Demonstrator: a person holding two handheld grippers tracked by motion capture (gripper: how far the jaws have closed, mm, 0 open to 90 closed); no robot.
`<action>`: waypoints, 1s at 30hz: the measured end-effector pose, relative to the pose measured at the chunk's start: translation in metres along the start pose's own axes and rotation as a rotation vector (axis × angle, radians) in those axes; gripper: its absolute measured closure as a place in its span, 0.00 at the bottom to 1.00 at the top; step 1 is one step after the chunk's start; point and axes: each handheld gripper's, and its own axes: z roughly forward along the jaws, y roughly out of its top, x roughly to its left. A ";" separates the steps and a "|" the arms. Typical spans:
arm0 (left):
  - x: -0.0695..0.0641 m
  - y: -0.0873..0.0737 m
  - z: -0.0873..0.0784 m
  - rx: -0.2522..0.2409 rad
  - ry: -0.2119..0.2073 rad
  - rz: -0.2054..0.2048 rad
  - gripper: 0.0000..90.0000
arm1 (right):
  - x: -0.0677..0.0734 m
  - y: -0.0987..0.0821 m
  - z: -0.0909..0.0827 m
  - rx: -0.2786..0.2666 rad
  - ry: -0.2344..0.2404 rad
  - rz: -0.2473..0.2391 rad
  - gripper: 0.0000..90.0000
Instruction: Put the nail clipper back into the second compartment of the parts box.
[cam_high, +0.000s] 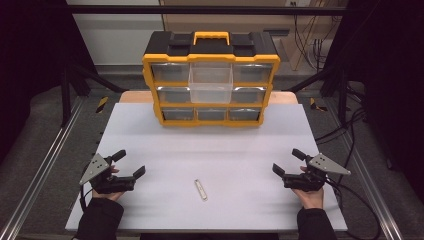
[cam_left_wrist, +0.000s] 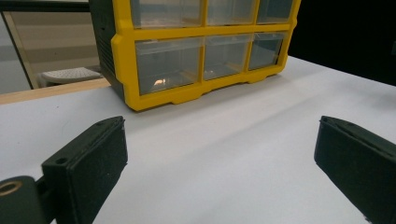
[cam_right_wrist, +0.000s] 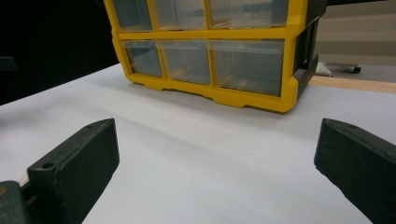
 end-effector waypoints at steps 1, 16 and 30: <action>0.000 0.000 0.000 0.002 0.004 0.001 0.03 | 0.000 0.000 0.000 0.003 -0.003 0.002 0.01; 0.001 -0.001 -0.001 0.000 0.006 0.001 0.03 | 0.003 0.007 -0.001 0.001 -0.010 -0.011 0.01; 0.003 -0.001 -0.001 0.011 0.019 -0.001 0.03 | 0.023 0.024 0.008 0.035 0.005 -0.017 0.01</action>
